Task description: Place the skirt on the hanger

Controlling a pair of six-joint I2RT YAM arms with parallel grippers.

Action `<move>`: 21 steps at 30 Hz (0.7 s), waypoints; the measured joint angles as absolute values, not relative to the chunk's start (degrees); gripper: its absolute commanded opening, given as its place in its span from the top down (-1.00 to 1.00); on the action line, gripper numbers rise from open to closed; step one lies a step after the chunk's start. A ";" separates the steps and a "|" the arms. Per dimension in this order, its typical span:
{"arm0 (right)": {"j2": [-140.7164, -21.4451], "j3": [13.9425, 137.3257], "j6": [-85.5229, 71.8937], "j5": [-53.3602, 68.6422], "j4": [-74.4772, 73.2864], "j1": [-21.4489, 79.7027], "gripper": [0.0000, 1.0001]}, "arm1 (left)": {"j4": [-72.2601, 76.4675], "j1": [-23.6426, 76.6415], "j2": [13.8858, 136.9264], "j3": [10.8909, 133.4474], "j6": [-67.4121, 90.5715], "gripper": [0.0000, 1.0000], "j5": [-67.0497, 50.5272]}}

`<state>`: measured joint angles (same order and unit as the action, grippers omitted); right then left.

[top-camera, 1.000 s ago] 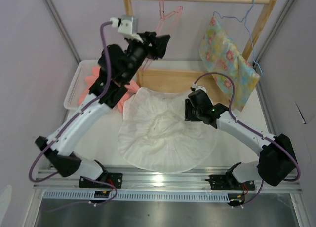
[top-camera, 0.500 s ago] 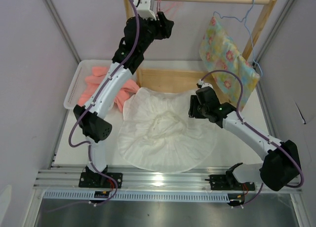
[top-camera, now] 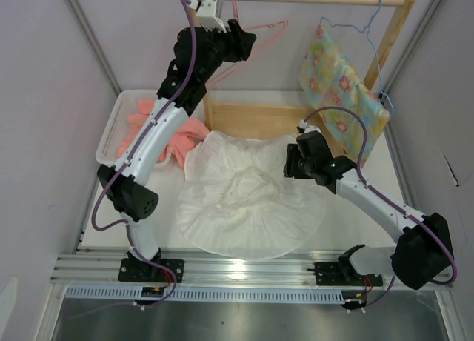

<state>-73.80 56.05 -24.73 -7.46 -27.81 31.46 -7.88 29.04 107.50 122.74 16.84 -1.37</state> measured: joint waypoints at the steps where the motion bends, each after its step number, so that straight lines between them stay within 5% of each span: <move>1: -73.80 56.05 -24.73 -7.42 -27.70 31.46 0.01 | -7.86 28.93 106.85 122.45 16.80 -0.22 -1.72; 21: -73.80 55.37 -24.75 -7.07 -27.03 31.46 0.01 | -10.28 23.16 99.96 121.91 21.65 -0.25 -14.04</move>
<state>-73.80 55.37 -24.75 -7.07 -27.03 31.46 -10.28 23.16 99.96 121.91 21.65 -14.04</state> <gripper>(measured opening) 0.496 0.627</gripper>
